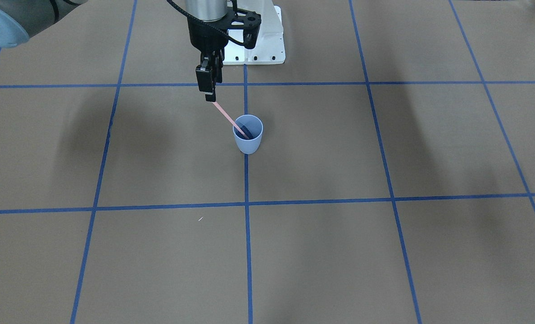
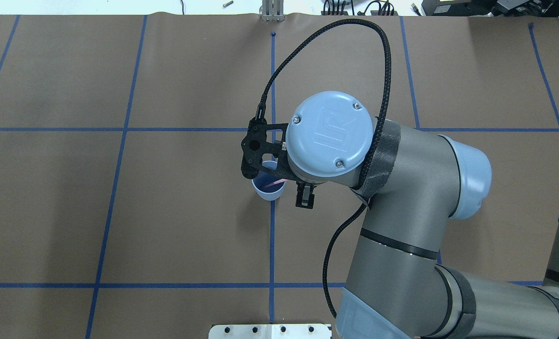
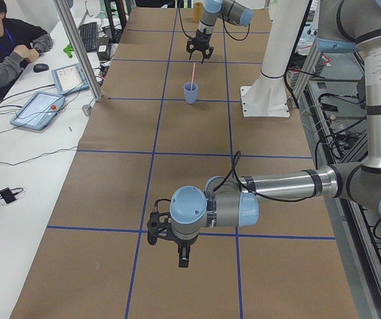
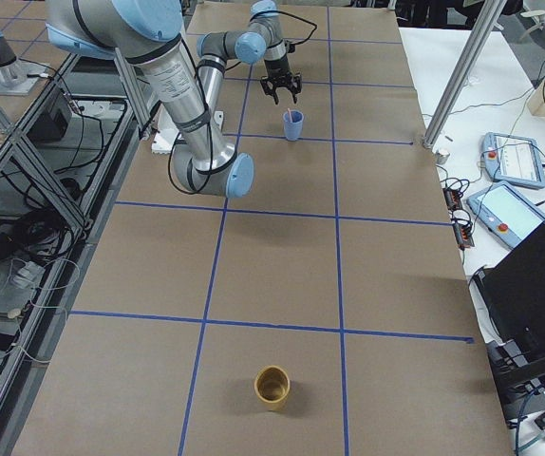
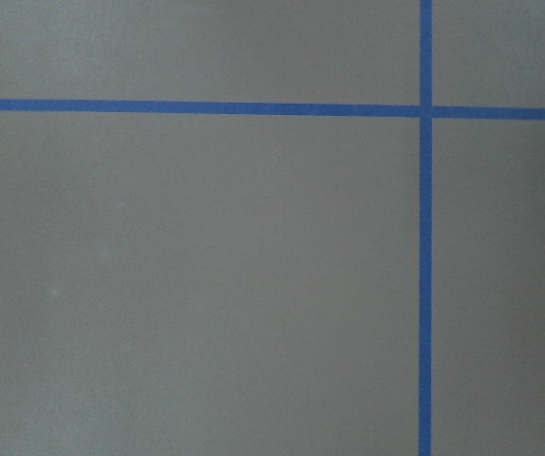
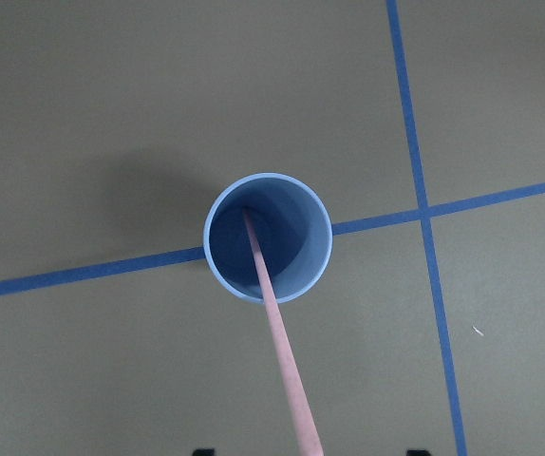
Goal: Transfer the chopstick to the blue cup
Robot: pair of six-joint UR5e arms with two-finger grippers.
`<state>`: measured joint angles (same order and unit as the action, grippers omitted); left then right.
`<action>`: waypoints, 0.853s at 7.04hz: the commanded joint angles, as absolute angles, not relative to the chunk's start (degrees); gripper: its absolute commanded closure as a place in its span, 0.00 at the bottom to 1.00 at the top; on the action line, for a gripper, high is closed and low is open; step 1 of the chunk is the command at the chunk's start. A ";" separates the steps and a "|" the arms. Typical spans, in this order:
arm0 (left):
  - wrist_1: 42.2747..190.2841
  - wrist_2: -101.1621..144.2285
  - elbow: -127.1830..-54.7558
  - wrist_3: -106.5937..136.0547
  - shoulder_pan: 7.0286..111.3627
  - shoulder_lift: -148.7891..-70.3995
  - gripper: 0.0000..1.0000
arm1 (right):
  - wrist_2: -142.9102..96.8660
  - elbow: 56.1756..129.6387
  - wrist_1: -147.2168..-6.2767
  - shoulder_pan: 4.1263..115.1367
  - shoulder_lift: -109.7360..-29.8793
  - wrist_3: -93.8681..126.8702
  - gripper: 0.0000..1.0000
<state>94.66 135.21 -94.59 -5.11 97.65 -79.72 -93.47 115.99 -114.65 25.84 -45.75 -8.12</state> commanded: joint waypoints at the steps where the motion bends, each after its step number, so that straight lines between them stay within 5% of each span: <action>1: 94.66 135.18 -94.75 -5.01 97.65 -79.72 0.02 | -95.26 116.89 -109.90 28.45 -46.22 -7.13 0.02; 6: 94.75 135.09 -95.54 -5.18 97.73 -79.72 0.02 | -109.76 113.92 -109.43 53.20 -57.54 -7.38 0.00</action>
<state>94.68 135.15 -95.43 -5.12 97.73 -79.73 -107.98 115.35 -109.68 46.80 -54.03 -7.18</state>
